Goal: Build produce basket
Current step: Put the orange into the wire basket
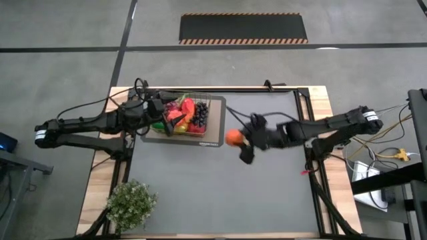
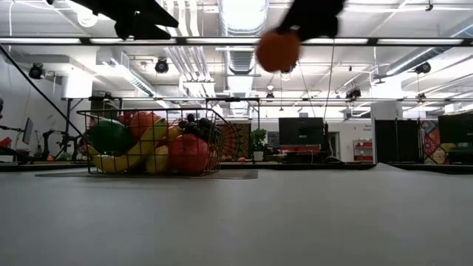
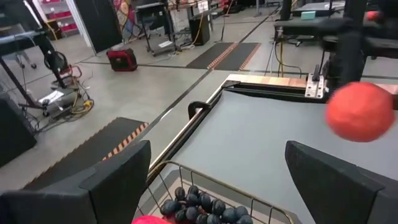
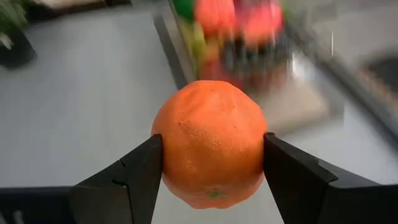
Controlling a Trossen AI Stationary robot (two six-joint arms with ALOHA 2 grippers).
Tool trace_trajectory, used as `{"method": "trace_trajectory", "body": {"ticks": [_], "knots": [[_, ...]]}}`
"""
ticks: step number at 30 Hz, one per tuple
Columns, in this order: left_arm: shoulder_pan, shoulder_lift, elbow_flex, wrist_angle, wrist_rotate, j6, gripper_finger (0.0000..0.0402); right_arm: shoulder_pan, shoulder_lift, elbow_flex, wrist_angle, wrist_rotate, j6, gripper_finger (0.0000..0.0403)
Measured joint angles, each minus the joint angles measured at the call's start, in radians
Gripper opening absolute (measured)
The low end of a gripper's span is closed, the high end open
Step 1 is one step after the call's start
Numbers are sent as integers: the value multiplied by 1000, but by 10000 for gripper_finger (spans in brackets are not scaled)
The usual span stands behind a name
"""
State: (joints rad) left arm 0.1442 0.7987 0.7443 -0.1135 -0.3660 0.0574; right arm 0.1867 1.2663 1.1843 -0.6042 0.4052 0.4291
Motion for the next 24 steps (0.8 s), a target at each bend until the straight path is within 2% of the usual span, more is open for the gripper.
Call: {"method": "trace_trajectory", "body": {"ticks": [4,8,17,24], "knots": [[-9,-22,-5,5,1,5,352,-145,18,-18,288,-134,-289,235],[-10,-56,-16,8,1,5,352,-294,82,-52,565,-308,-435,235],[-10,-104,-19,33,2,9,352,-543,339,-61,1022,-618,-510,235],[-10,-115,-25,32,3,10,352,-657,510,20,1061,-715,-524,235]]}}
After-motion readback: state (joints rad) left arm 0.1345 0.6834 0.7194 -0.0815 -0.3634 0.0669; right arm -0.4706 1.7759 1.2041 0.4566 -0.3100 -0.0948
